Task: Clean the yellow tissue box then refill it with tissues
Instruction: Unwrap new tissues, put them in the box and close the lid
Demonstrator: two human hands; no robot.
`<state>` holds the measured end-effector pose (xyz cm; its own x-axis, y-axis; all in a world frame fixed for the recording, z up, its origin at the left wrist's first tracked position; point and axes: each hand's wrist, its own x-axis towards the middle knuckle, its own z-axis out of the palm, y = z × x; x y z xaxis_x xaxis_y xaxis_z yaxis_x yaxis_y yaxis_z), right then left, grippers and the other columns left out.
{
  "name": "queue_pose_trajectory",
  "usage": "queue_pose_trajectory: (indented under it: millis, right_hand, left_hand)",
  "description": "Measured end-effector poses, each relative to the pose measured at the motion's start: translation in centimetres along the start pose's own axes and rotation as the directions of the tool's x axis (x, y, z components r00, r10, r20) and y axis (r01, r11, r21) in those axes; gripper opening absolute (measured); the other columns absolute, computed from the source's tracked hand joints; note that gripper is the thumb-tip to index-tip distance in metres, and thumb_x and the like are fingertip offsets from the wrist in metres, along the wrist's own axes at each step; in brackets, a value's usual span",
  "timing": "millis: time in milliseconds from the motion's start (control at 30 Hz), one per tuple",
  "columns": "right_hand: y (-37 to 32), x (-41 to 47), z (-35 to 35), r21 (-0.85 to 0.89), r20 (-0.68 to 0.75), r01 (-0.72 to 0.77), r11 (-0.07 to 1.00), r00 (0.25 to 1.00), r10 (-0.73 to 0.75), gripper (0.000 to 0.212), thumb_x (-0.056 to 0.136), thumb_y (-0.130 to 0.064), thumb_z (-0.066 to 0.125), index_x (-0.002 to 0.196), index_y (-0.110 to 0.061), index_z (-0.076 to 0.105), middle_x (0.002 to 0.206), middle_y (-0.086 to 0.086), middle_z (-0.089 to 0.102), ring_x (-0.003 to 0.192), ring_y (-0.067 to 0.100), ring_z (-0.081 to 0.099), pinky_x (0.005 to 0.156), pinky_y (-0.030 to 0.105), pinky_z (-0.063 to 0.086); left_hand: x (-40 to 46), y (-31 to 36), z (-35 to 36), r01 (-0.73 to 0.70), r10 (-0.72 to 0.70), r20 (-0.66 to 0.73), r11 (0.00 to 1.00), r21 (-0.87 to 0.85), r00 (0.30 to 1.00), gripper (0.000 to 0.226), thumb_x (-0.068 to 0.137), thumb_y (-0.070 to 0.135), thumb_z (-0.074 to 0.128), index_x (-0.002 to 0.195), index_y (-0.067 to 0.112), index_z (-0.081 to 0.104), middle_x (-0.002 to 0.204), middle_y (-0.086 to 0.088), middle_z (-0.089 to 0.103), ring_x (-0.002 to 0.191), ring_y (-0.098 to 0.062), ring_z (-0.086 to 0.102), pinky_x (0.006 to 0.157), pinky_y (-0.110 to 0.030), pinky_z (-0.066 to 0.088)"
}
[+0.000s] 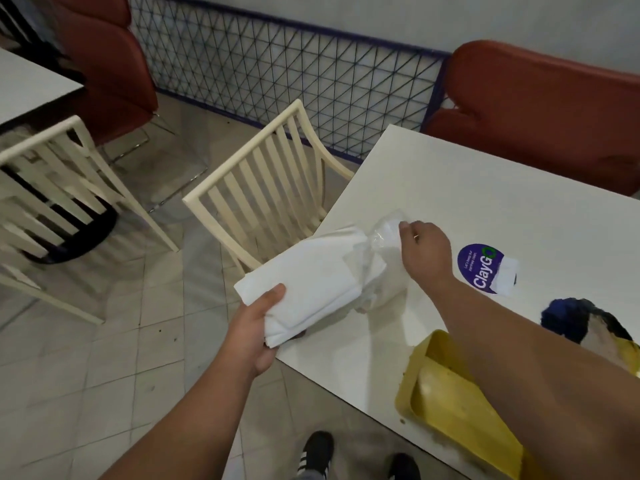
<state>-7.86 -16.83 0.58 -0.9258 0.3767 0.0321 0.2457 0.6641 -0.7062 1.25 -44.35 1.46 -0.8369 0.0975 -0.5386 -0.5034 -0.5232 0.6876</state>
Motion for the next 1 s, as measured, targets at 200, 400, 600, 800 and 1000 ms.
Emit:
queue_pose_trajectory:
  millis: [200, 400, 600, 800, 1000]
  right_hand:
    - [-3.3, -3.9, -5.5, 0.594, 0.739, -0.682, 0.426, 0.672, 0.045, 0.076, 0.071, -0.076, 0.051, 0.126, -0.024, 0.058, 0.125, 0.006, 0.065, 0.116, 0.031, 0.060, 0.095, 0.051, 0.048]
    - [-0.9, -5.5, -9.2, 0.643, 0.560, -0.510, 0.571, 0.822, 0.103, 0.055, 0.067, -0.032, 0.077, 0.118, -0.021, 0.060, 0.115, 0.001, 0.067, 0.106, 0.023, 0.060, 0.079, 0.035, 0.051]
    - [2.2, -5.8, -12.0, 0.796, 0.405, -0.504, 0.336, 0.855, 0.323, 0.052, 0.090, -0.064, 0.044, 0.115, -0.024, 0.065, 0.116, 0.003, 0.069, 0.111, 0.025, 0.061, 0.100, 0.042, 0.046]
    - [4.7, -7.6, -12.9, 0.753, 0.603, -0.655, 0.057, 0.722, 0.339, 0.050, 0.089, -0.054, 0.042, 0.110, -0.013, 0.061, 0.124, 0.014, 0.054, 0.115, 0.036, 0.052, 0.104, 0.054, 0.039]
    - [6.2, -10.0, -15.3, 0.772, 0.619, -0.583, -0.252, 0.780, 0.090, 0.057, 0.089, -0.054, 0.045, 0.124, -0.010, 0.059, 0.128, 0.025, 0.058, 0.117, 0.049, 0.053, 0.102, 0.063, 0.038]
  left_hand:
    - [1.0, 1.9, 4.4, 0.010, -0.025, 0.090, 0.986, 0.166, 0.996, 0.054, 0.072, 0.022, 0.078, 0.123, 0.015, 0.059, 0.112, -0.009, 0.070, 0.097, -0.032, 0.069, 0.065, -0.045, 0.056]
    - [0.0, 2.5, 9.6, -0.064, -0.005, 0.224, 0.952, 0.301, 0.975, 0.037, 0.083, 0.014, 0.069, 0.119, 0.018, 0.061, 0.107, -0.006, 0.072, 0.090, -0.027, 0.071, 0.059, -0.040, 0.055]
    - [-2.0, 3.1, 15.4, -0.088, -0.013, 0.269, 0.928, 0.361, 0.963, 0.039, 0.082, 0.018, 0.071, 0.120, 0.014, 0.060, 0.104, -0.008, 0.073, 0.085, -0.029, 0.072, 0.062, -0.044, 0.057]
    - [-4.2, 1.8, 21.6, 0.021, -0.128, 0.300, 0.942, 0.336, 0.945, 0.032, 0.079, 0.027, 0.071, 0.107, 0.015, 0.064, 0.092, -0.005, 0.073, 0.072, -0.026, 0.069, 0.056, -0.036, 0.054]
    - [-4.4, -0.2, 22.0, 0.128, -0.245, 0.271, 0.913, 0.387, 0.931, 0.031, 0.077, 0.030, 0.073, 0.102, 0.015, 0.064, 0.087, -0.006, 0.072, 0.069, -0.025, 0.068, 0.056, -0.035, 0.054]
